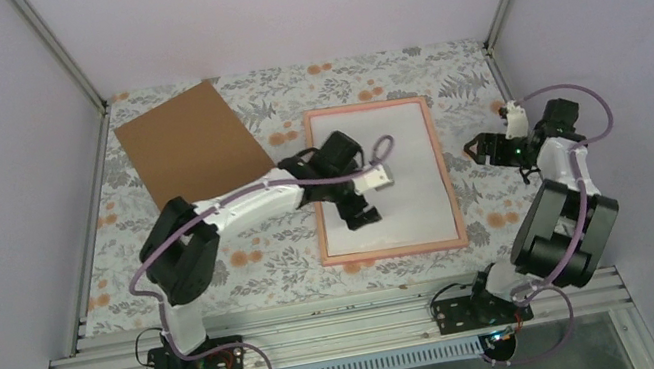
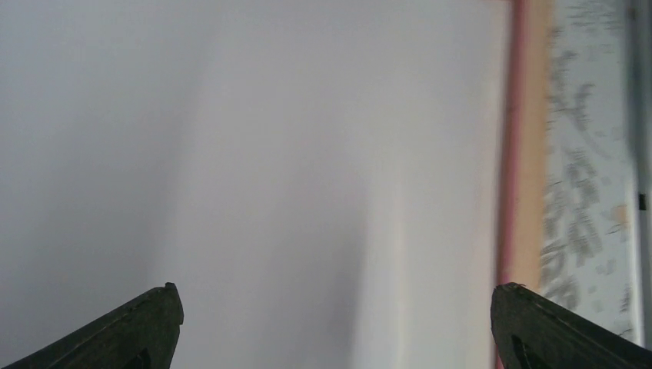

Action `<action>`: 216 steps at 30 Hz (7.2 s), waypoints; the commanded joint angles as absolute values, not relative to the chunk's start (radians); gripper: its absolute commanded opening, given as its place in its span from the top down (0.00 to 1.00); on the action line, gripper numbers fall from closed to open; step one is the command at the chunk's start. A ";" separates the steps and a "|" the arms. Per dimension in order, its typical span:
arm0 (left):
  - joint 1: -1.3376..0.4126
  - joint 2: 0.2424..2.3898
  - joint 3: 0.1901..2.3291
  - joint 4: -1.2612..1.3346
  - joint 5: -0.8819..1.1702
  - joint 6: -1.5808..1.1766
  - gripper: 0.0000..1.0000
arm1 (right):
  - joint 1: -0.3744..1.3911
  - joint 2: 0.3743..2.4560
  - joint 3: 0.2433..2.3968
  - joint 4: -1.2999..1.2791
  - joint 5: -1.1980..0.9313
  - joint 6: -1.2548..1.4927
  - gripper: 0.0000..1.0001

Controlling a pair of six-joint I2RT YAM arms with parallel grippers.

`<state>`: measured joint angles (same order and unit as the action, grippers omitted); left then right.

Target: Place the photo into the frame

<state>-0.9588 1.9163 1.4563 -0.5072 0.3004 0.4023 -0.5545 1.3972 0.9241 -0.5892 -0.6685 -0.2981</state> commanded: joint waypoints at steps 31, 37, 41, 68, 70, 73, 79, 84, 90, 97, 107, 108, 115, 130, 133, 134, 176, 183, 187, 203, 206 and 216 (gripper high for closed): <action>0.412 1.707 1.203 -0.503 0.586 0.041 0.05 | 0.207 1.943 1.576 -0.392 -0.726 0.065 0.14; 0.467 1.759 1.204 -0.513 0.604 0.039 0.06 | 0.432 2.151 1.819 -0.445 -0.561 0.167 0.06; 0.473 1.788 1.196 -0.512 0.599 0.046 0.06 | 0.519 2.259 1.933 -0.473 -0.521 0.234 0.05; 0.416 1.979 1.075 -0.503 0.741 0.138 0.19 | 0.630 2.539 1.982 -0.347 -0.836 0.550 0.06; 0.403 1.973 1.043 -0.500 0.777 0.145 0.20 | 0.627 2.518 1.964 -0.310 -0.893 0.584 0.06; 0.397 1.951 1.003 -0.499 0.824 0.166 0.22 | 0.623 2.466 1.942 -0.270 -0.954 0.613 0.07; 0.397 1.889 0.963 -0.519 0.905 0.202 0.24 | 0.622 2.336 1.886 -0.213 -1.025 0.631 0.08; 0.380 1.873 0.973 -0.561 0.931 0.241 0.24 | 0.614 2.238 1.819 -0.224 -1.030 0.605 0.09; 0.290 1.840 0.971 -0.580 0.941 0.266 0.24 | 0.573 2.129 1.674 -0.320 -1.023 0.522 0.09; 0.189 1.846 0.968 -0.525 0.886 0.221 0.24 | 0.461 2.060 1.525 -0.425 -0.959 0.401 0.14; 0.189 1.920 1.034 -0.489 0.809 0.178 0.24 | 0.342 2.042 1.427 -0.491 -0.786 0.266 0.16; 0.189 1.923 1.037 -0.488 0.807 0.179 0.24 | 0.334 2.045 1.428 -0.489 -0.774 0.263 0.17; 0.188 1.936 1.045 -0.487 0.796 0.190 0.24 | 0.329 2.073 1.446 -0.460 -0.753 0.268 0.18; 0.161 1.969 1.056 -0.475 0.819 0.207 0.24 | 0.358 2.193 1.549 -0.376 -0.925 0.394 0.40; 0.146 1.976 1.056 -0.465 0.830 0.203 0.24 | 0.363 2.191 1.538 -0.311 -1.030 0.455 0.50; 0.140 1.979 1.057 -0.462 0.832 0.201 0.24 | 0.363 2.184 1.527 -0.281 -1.055 0.479 0.52; 0.422 1.748 1.979 -0.589 0.786 0.023 0.00 | 0.464 1.208 1.084 0.247 -0.083 -1.137 0.96; 0.434 1.888 2.215 -0.804 0.982 0.113 0.00 | 0.359 0.830 0.634 0.503 -0.405 -1.599 0.96; 0.327 1.893 2.157 -0.906 1.166 0.182 0.00 | 0.342 0.653 0.517 0.450 -0.541 -1.678 0.96; -0.036 1.821 1.720 -1.357 1.405 0.569 0.19 | 0.341 0.250 0.431 -0.101 -0.781 -1.816 0.96; -0.026 1.790 1.649 -1.356 1.414 0.574 0.19 | 0.341 0.221 0.425 -0.144 -0.778 -1.815 0.96; -0.072 1.662 1.396 -1.356 1.438 0.620 0.19 | 0.341 0.209 0.422 -0.166 -0.784 -1.792 0.96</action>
